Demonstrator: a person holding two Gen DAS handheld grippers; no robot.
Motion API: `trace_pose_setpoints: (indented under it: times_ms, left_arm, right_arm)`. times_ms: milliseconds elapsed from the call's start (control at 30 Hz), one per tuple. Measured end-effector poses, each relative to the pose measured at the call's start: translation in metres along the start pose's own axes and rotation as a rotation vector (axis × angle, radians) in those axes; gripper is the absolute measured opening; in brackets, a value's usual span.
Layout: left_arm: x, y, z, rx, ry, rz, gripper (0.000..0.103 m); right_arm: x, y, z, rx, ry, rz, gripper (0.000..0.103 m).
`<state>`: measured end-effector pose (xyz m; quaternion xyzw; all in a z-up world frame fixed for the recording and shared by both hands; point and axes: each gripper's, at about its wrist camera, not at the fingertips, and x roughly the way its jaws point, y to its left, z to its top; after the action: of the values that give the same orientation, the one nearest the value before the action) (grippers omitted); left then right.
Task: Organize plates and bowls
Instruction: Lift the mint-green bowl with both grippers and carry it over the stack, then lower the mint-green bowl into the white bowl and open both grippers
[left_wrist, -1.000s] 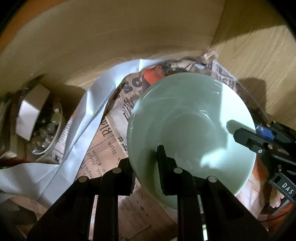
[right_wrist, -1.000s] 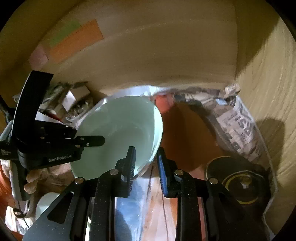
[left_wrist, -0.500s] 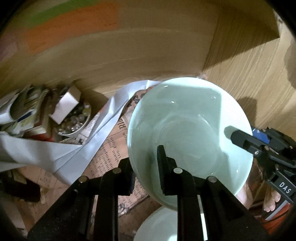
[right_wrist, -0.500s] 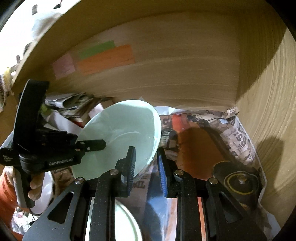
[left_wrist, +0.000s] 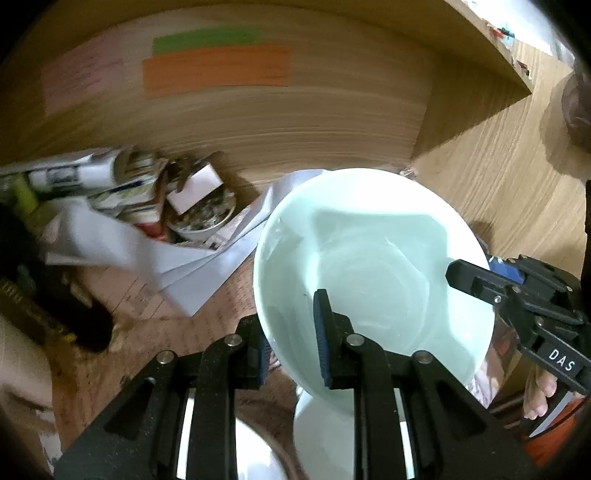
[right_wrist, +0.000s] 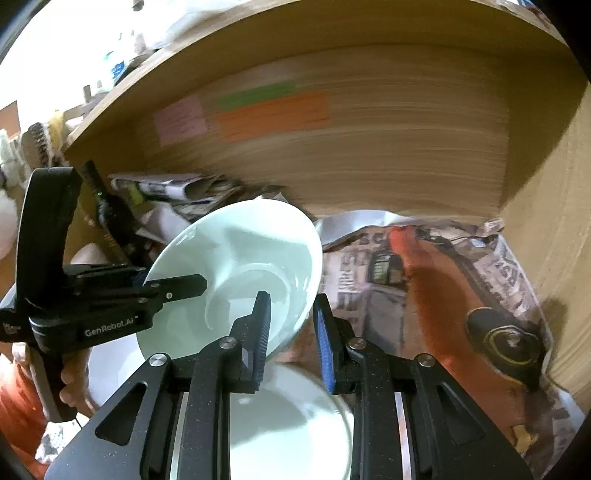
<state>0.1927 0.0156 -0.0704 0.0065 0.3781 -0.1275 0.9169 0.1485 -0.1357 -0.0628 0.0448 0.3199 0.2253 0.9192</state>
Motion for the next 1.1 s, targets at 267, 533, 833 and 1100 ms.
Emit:
trace_pose_setpoints:
  times_ms: [267,533,833,1100]
  left_arm:
    - [-0.029,0.024,-0.029,-0.054,-0.020,0.039,0.020]
    - [-0.055,0.038,-0.056,-0.097,-0.057,0.124,0.020]
    - [-0.079,0.057,-0.084,-0.152,-0.086,0.191,0.020]
    - [-0.085,0.075,-0.108,-0.220,-0.075,0.222,0.020]
  right_arm:
    - [0.003,0.028,-0.009,-0.031,0.008,0.076,0.021]
    - [0.013,0.053,-0.015,-0.061,0.028,0.162,0.021]
    - [0.024,0.079,-0.023,-0.095,0.062,0.236,0.022]
    - [0.041,0.098,-0.032,-0.110,0.116,0.290,0.021]
